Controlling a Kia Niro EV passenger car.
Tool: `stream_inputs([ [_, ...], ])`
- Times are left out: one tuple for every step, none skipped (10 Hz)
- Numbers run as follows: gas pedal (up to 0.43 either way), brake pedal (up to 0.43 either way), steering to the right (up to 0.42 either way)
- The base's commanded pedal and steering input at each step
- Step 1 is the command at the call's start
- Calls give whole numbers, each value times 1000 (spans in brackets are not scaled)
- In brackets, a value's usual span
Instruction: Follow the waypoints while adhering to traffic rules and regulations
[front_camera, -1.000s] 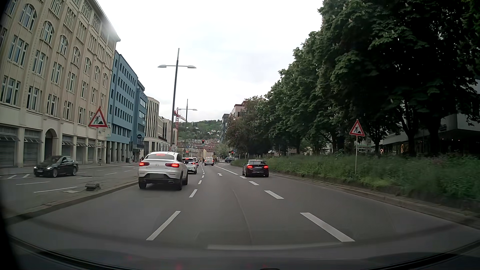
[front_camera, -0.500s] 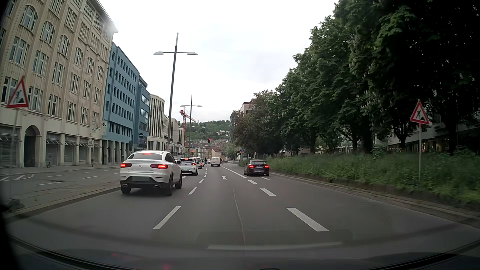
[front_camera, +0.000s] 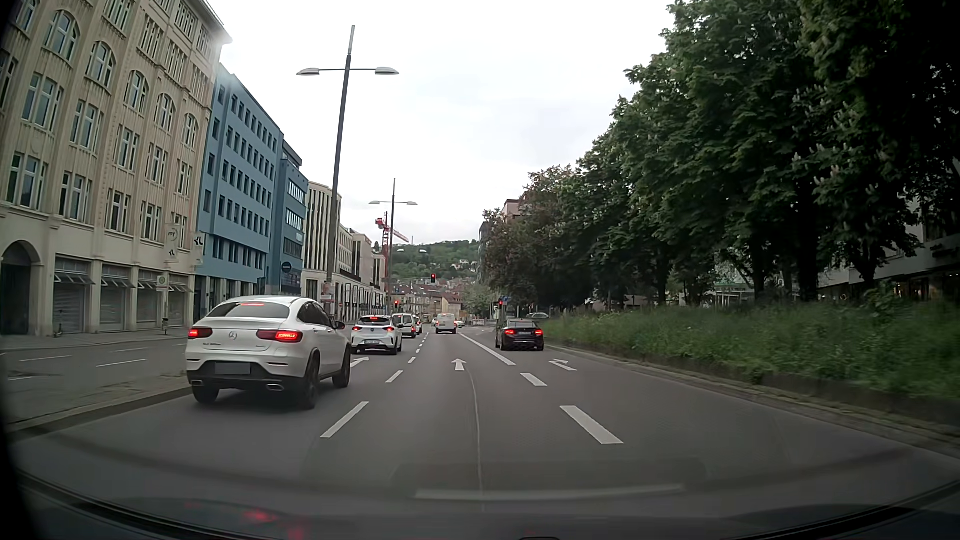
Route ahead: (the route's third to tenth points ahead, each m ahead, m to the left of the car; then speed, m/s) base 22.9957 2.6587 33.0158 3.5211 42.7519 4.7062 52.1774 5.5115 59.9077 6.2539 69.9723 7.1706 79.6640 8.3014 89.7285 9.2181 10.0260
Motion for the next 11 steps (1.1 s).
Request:
stream_inputs([
  [0,0,-29],
  [0,0,-29],
  [0,0,-29],
  [0,0,-29],
  [0,0,-28],
  [0,0,-28],
  [0,0,-25],
  [0,0,-24],
  [0,0,-20],
  [0,0,-15],
  [0,0,-11],
])
